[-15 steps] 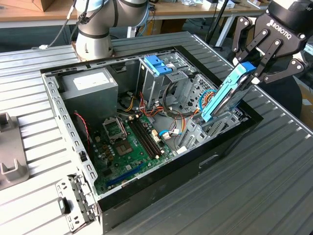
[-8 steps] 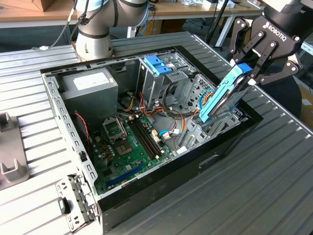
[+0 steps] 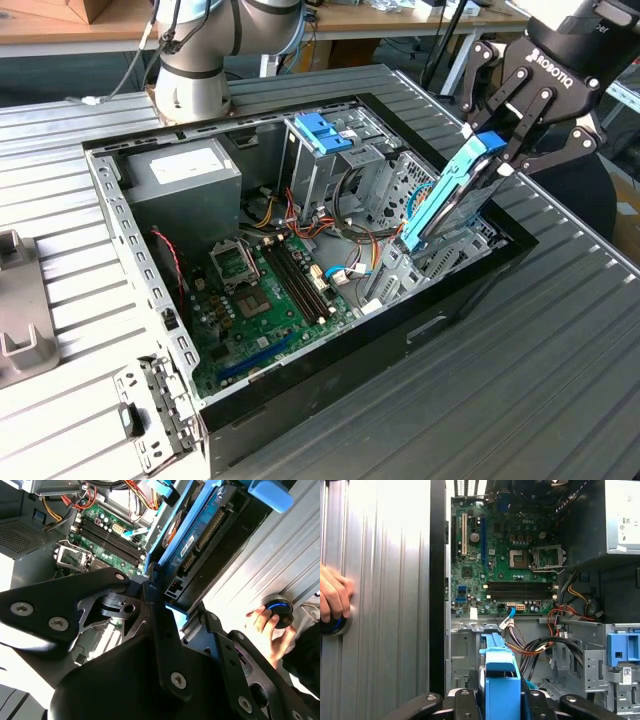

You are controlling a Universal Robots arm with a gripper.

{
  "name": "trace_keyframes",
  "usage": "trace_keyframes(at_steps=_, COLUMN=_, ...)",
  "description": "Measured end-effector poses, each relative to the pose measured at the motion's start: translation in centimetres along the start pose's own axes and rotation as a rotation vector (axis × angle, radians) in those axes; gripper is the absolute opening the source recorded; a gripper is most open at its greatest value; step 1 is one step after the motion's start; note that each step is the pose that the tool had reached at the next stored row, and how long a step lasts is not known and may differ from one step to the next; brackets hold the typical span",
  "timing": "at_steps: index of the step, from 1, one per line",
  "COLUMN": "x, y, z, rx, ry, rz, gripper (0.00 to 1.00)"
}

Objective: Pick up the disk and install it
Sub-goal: 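Insert the disk into the insertion slot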

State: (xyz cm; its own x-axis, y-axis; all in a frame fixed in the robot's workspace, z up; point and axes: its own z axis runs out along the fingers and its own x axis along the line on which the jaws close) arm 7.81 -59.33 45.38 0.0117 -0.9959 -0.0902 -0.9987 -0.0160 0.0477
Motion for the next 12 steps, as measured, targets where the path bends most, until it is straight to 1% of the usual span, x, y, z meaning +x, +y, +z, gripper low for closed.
trace_keyframes(at_steps=5, x=-0.12, y=0.05, z=0.53, rx=0.0, ry=-0.0002, rz=0.0, gripper=0.37)
trace_keyframes(at_steps=12, x=-0.09, y=0.03, z=1.31, rx=-0.0001, ry=0.0002, rz=0.0, gripper=0.37)
